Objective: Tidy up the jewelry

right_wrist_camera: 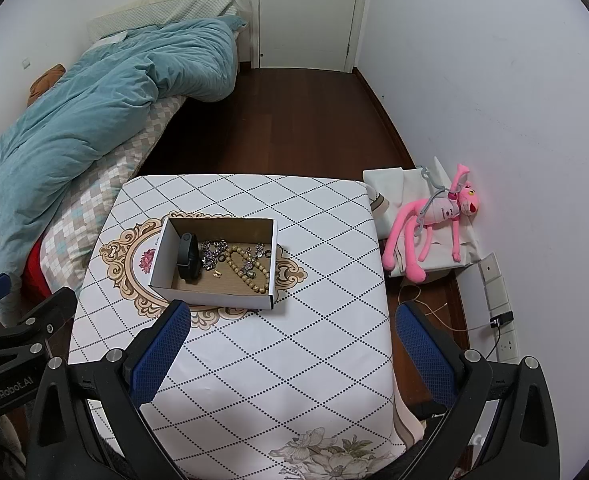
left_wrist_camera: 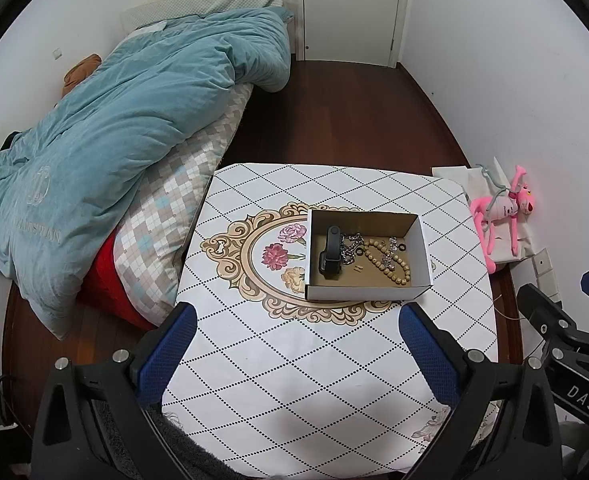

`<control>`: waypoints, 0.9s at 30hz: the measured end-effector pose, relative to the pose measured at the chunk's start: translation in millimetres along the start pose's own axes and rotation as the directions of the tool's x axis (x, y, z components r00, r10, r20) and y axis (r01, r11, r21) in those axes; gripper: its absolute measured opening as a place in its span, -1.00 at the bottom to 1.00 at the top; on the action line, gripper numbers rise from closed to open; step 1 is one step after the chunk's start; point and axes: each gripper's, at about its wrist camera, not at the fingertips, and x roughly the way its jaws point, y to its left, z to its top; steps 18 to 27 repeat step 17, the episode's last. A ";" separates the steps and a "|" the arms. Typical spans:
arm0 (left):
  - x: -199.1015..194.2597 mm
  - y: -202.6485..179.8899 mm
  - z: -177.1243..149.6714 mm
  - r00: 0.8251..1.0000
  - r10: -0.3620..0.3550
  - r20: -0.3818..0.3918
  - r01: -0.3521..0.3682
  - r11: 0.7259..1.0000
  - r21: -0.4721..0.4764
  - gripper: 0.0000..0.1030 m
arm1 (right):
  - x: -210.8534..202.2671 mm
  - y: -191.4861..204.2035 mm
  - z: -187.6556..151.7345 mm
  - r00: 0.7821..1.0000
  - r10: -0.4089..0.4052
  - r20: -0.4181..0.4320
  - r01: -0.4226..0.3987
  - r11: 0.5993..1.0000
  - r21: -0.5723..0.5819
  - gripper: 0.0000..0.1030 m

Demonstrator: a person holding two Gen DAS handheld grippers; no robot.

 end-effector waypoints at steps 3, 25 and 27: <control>0.5 1.9 -1.1 1.000 0.001 0.001 -0.001 1.000 0.000 1.00 | 0.0 -0.2 0.1 1.000 0.000 0.001 0.000 1.000 0.000 1.00; -3.4 -2.7 4.2 1.000 -0.005 0.006 0.005 1.000 0.000 1.00 | -1.6 -5.1 0.5 1.000 -0.003 -0.002 0.003 1.000 -0.003 1.00; -3.4 -2.7 4.2 1.000 -0.005 0.006 0.005 1.000 0.000 1.00 | -1.6 -5.1 0.5 1.000 -0.003 -0.002 0.003 1.000 -0.003 1.00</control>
